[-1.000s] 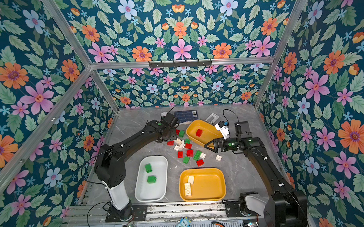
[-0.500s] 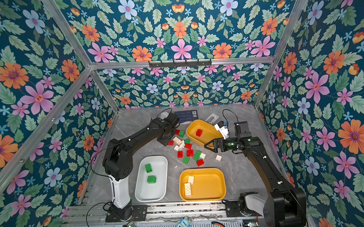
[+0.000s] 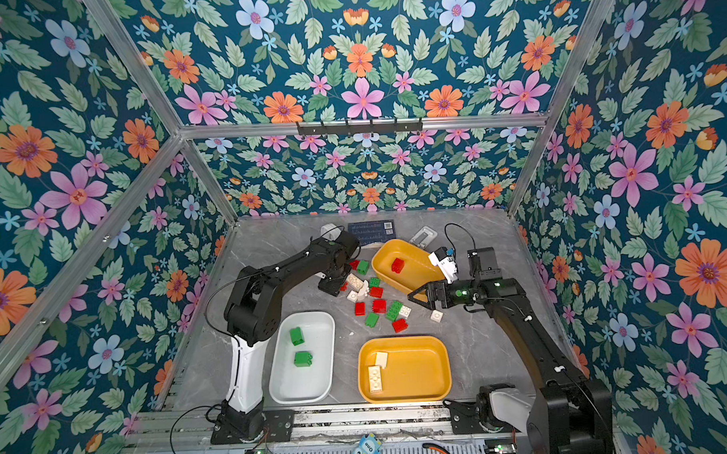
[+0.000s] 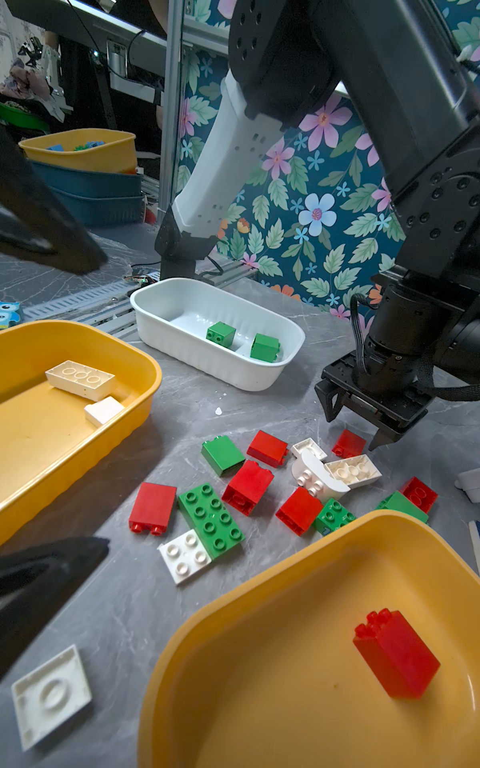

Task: Sort the legos into containers by color
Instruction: 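Reach the left gripper to a red brick and grasp it, then carry the red brick with the left gripper into the farther yellow tray, release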

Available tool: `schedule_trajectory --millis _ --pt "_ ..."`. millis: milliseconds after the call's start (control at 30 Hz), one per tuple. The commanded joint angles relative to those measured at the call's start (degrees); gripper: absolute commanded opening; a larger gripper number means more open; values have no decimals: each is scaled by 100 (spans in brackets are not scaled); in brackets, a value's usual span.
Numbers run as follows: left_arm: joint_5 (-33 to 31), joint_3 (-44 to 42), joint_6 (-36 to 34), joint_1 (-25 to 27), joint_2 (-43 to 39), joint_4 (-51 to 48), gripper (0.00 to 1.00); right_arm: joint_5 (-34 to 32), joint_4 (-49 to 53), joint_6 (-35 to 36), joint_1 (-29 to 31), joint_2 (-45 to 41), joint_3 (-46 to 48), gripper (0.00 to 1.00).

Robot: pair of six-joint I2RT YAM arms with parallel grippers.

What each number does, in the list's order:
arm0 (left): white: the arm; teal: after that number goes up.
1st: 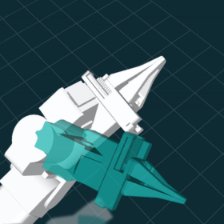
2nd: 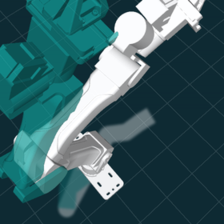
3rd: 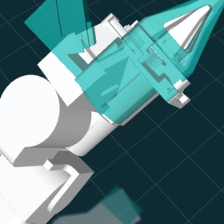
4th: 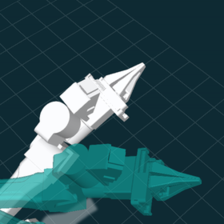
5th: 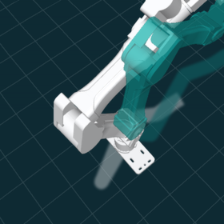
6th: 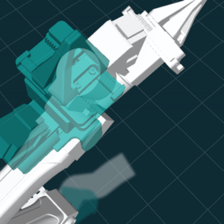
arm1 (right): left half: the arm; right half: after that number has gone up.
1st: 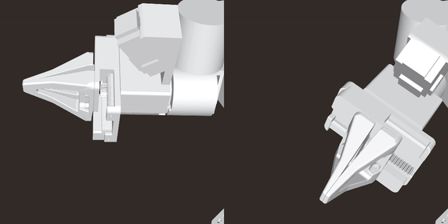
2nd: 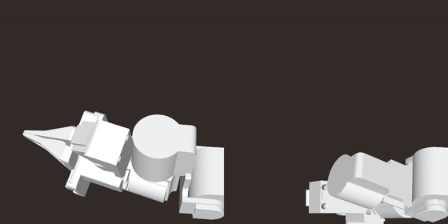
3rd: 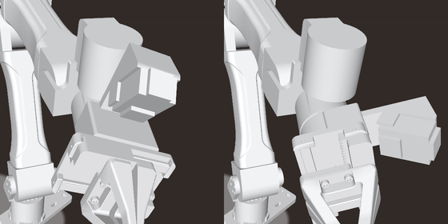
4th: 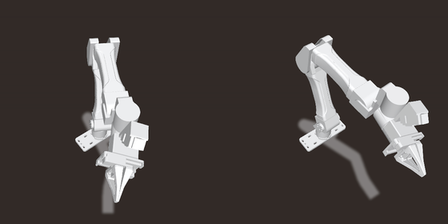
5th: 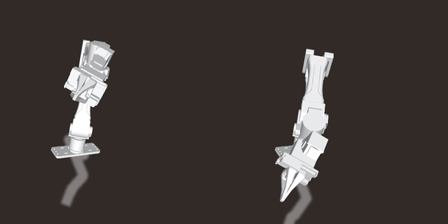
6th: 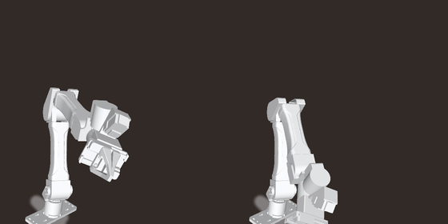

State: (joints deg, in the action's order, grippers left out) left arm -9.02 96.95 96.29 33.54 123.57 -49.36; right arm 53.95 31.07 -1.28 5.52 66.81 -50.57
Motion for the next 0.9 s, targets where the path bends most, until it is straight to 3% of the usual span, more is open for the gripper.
schedule_trajectory --millis 0,233,667,867 --pt "21 192 9 -10 128 -181 64 65 -46 50 5 42 -40 99" --pt "120 266 4 -14 321 -328 59 75 -26 106 1 133 -69 99" --pt "55 302 -269 -40 326 -421 18 70 10 128 -32 109 -83 99" --pt "-323 581 -992 -84 -39 -623 17 26 -102 68 -73 96 -85 99"
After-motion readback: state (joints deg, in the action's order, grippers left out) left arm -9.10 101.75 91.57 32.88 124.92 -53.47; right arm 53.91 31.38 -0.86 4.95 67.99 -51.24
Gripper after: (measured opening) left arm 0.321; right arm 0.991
